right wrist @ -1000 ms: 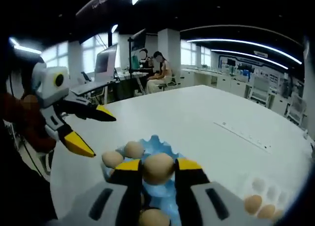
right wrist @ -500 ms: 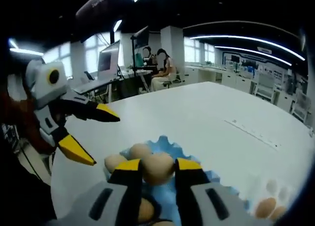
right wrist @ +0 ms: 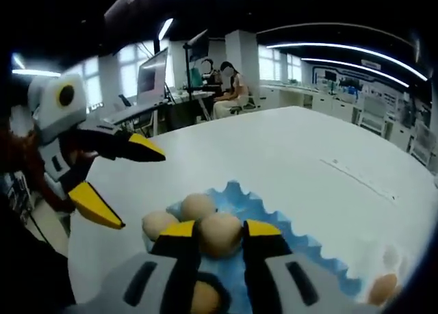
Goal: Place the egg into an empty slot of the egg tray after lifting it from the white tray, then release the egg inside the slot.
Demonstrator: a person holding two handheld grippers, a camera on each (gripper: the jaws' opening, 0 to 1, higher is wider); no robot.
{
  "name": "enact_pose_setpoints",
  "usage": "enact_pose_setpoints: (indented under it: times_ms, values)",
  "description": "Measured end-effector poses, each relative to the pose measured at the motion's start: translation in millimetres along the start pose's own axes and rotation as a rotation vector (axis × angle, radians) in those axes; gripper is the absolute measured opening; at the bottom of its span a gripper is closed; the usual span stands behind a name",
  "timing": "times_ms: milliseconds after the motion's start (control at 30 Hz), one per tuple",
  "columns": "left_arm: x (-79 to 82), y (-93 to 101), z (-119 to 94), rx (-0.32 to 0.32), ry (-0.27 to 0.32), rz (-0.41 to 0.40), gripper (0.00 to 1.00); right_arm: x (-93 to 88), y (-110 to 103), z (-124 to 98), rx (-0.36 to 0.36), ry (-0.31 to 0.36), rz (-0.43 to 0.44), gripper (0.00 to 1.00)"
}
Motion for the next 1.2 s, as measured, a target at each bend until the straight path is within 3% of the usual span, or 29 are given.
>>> enact_pose_setpoints:
  times_ms: [767,1200]
  values:
    - [4.8,1.1,3,-0.019,0.012,0.011,0.54,-7.5,4,5,0.017,-0.008,0.058,0.25]
    - [7.6,4.8,4,-0.027,0.018,0.02,0.54,-14.5,7,-14,0.007,-0.012,0.101,0.26]
Point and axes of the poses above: the point that each gripper's makers call its tool centre point, and the gripper's own axes: z roughly forward along the fingers, y roughly to its right, x roughly out of its top, the point moved 4 cm from there along -z, roughly backward along the fingers
